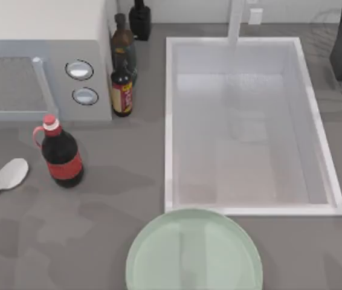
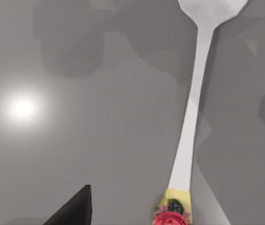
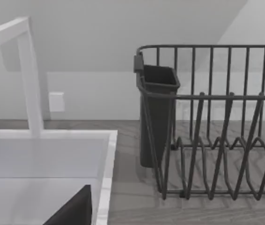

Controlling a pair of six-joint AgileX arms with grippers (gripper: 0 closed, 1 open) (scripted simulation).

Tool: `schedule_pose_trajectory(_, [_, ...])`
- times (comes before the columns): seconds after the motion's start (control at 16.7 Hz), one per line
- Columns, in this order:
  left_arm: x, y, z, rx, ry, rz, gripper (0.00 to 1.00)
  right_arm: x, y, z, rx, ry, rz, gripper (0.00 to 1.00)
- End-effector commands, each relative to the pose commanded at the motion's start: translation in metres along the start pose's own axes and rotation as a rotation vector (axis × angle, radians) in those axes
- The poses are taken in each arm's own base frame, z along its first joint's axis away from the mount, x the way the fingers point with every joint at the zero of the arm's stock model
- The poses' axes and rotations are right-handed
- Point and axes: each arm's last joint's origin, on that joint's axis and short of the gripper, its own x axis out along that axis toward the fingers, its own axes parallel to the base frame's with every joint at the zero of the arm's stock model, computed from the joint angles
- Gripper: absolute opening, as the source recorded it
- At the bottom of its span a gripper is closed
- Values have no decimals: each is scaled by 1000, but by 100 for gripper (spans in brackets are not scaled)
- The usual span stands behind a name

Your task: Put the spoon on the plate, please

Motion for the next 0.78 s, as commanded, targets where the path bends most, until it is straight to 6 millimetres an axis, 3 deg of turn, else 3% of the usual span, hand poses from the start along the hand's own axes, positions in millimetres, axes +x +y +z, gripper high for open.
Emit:
schedule_pose_trajectory(0.36, [30, 30, 31, 109, 224, -160, 100, 0, 0, 0, 0, 0, 0, 100])
schedule_pose_trajectory(0.78, [34, 32, 34, 124, 242, -177, 100, 0, 0, 0, 0, 0, 0, 100])
